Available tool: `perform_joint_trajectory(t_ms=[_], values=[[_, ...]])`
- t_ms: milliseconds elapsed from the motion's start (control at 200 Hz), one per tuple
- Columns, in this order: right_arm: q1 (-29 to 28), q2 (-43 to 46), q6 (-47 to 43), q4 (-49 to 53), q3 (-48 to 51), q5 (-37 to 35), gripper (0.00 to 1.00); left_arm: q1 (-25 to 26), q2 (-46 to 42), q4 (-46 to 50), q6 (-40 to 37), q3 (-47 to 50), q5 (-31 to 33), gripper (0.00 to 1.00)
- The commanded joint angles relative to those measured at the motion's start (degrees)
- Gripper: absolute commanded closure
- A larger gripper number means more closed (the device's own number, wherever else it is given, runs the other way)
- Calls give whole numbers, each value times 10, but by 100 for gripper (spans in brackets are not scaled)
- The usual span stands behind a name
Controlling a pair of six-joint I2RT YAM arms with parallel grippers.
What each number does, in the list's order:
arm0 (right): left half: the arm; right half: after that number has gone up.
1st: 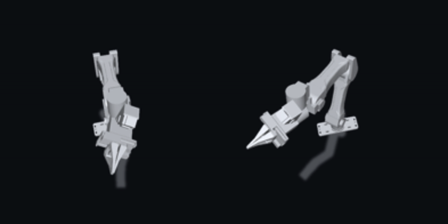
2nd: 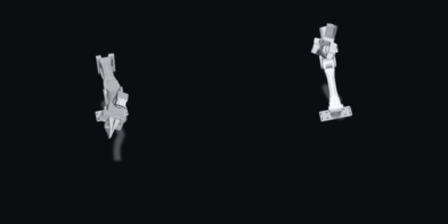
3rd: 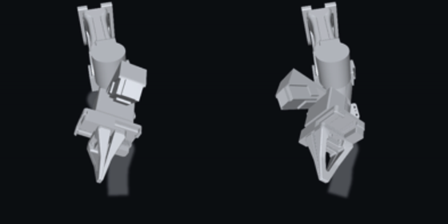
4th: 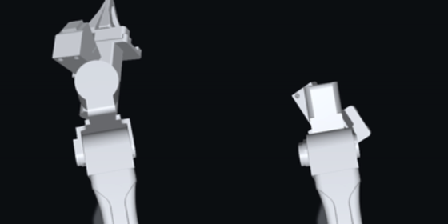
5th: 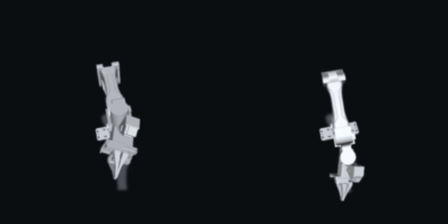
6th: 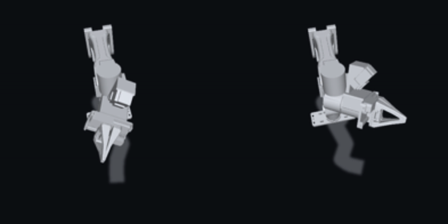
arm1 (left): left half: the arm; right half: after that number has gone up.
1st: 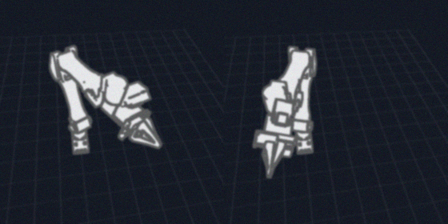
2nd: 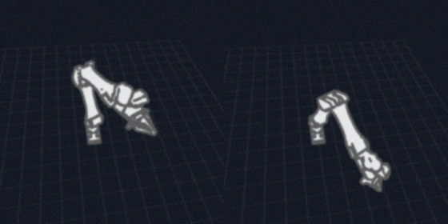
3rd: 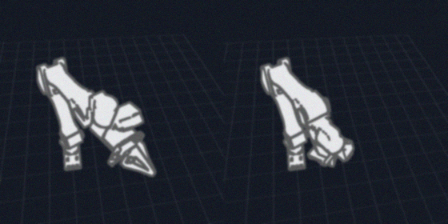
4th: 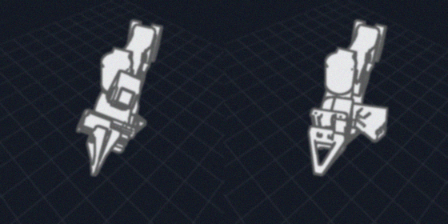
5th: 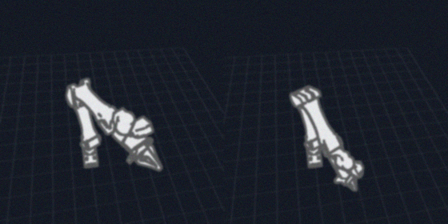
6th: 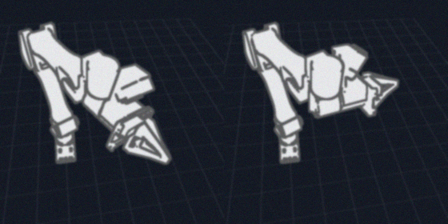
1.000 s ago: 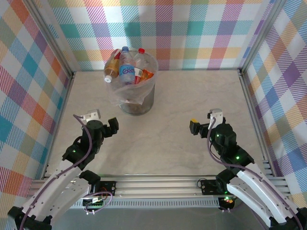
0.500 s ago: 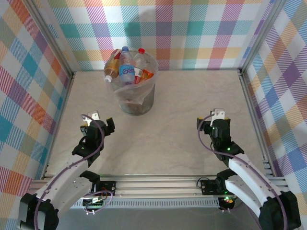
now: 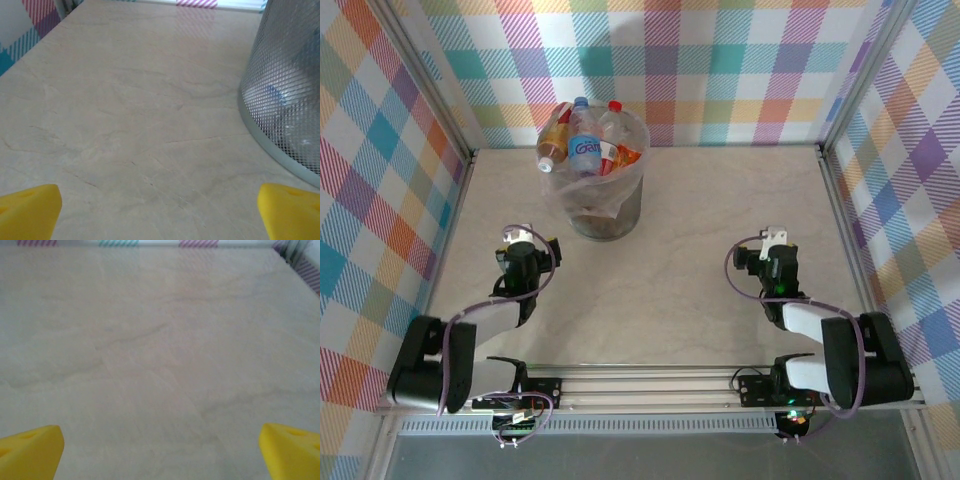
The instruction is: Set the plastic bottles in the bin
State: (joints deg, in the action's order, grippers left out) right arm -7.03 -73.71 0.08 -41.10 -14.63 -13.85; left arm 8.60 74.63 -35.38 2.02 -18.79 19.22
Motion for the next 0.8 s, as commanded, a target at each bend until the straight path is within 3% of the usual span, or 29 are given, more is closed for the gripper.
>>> perform_joint_trajectory(t_ms=[0,220,350,405,445,625,795], values=[[19,-38,-8,-131,-4,48,0,-22,34,-133,-24,12,-39,0],[37,-138,-14,-190,-23,107,0,-41,102,-184,-21,9,-86,0],[67,-140,-1,-104,-69,173,0,-43,151,-177,-34,-21,-117,0],[80,-143,2,-62,-91,202,0,-45,147,-82,-41,-63,-146,0],[80,-142,6,-67,-88,197,0,-49,154,-121,-39,-50,-152,0],[80,-141,8,-64,-89,186,0,-51,148,-105,-46,-53,-171,0],[80,-140,8,-68,-86,187,0,-50,141,-161,-52,-19,-182,0]])
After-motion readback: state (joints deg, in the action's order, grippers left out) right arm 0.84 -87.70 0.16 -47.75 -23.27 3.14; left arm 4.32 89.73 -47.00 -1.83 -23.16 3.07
